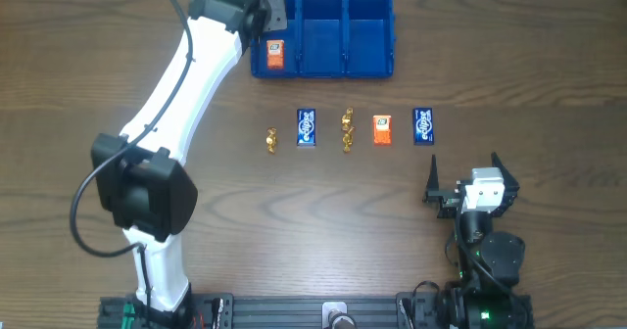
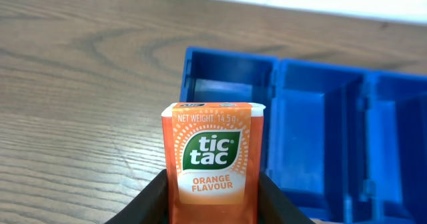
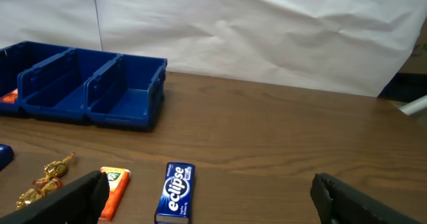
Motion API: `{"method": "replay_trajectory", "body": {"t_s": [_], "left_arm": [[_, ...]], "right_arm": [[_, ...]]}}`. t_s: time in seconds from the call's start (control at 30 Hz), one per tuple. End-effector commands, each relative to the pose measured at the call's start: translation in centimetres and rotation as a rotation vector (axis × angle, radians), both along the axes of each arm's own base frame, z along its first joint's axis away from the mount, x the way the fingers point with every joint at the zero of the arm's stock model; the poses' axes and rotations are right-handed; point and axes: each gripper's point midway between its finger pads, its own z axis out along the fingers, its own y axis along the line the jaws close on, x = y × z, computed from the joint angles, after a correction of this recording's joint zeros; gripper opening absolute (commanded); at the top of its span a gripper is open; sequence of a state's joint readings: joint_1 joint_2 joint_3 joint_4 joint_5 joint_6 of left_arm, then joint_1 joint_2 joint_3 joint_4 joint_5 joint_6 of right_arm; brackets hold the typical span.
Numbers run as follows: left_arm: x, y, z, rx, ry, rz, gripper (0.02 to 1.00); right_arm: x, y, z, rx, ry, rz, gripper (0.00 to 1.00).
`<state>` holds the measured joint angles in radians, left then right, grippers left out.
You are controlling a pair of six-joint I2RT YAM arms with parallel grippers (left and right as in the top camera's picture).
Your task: Sort Candies Into Trays
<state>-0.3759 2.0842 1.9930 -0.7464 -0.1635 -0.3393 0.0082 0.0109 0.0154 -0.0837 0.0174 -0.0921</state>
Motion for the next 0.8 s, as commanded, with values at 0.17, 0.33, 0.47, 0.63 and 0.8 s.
{"method": "replay_trajectory", "body": {"t_s": [0.17,0.33,0.47,0.63,0.8], "left_arm": [[1.0,0.1,-5.2,0.008,0.092,-0.027,0.235],[1.4,-0.3,-5.1,0.009,0.074,-0.057,0.246],[1.8,-0.5,-5.9,0.006,0.078,-0.06,0.248],[2.1,-1.1,-8.1,-0.004,0.104,-0.072,0.253],[2.2,-1.2,-8.4,-0.003,0.104,-0.073,0.27]], "right_arm": [[0.0,0.0,-0.2,-0.009,-0.001,0.002,1.0],[0.0,0.0,-0.2,-0.009,-0.001,0.002,1.0],[0.0,0.0,-0.2,-0.009,-0.001,0.002,1.0],[0.0,0.0,-0.2,-0.009,0.0,0.002,1.0],[0.0,0.0,-0.2,-0.009,0.0,0.002,1.0]]}}
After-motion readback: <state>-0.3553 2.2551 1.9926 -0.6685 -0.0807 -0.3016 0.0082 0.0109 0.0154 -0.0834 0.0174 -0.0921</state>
